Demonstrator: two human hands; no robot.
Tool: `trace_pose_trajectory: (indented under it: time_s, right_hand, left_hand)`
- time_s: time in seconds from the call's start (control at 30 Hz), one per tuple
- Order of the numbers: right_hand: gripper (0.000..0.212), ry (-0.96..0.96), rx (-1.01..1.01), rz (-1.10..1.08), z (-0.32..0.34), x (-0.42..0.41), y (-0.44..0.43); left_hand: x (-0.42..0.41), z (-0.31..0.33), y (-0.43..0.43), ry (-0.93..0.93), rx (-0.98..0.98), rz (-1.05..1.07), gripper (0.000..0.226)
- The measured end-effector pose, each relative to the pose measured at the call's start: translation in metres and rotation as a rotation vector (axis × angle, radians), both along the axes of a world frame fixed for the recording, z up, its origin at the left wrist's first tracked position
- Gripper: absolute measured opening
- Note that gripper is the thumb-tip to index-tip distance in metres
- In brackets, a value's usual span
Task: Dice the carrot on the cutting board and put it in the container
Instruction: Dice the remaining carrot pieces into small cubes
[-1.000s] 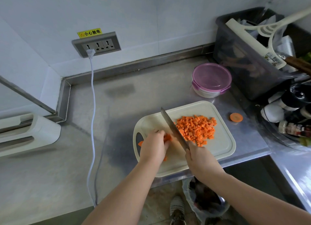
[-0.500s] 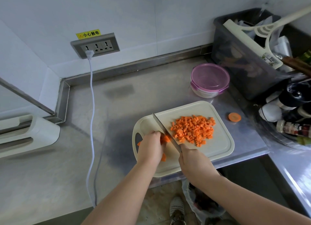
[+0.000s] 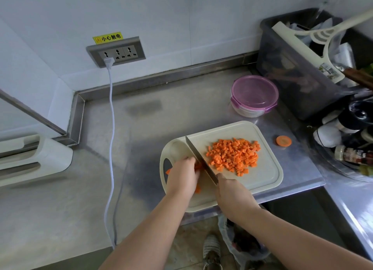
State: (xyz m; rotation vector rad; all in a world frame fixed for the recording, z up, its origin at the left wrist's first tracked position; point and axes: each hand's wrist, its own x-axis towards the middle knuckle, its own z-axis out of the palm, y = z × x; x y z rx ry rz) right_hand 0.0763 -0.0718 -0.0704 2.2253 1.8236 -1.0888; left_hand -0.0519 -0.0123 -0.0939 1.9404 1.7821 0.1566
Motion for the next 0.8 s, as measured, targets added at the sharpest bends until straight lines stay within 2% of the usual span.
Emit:
trace_pose_trajectory:
  time_s: [0.13,0.23,0.3,0.57,0.8]
  right_hand:
    - [0.019,0.112,0.072,-0.073,0.002,0.008,0.001]
    - [0.018,0.117,0.137,-0.07,0.008,0.011,-0.004]
    - [0.019,0.114,0.152,-0.043,0.01,0.01,-0.008]
    - [0.031,0.027,0.107,0.055,0.011,-0.004,-0.012]
    - [0.034,0.026,0.088,0.046,0.006,-0.007,-0.01]
  left_hand:
    - [-0.001,0.004,-0.001,-0.083,-0.018,0.01,0.011]
    - [-0.003,0.005,-0.003,-0.196,-0.094,0.059,0.01]
    - [-0.006,0.004,-0.004,-0.198,-0.092,0.08,0.01]
    - [-0.008,0.003,-0.004,-0.048,-0.009,0.057,0.01]
    - [-0.006,0.003,-0.002,0.007,-0.045,0.06,0.015]
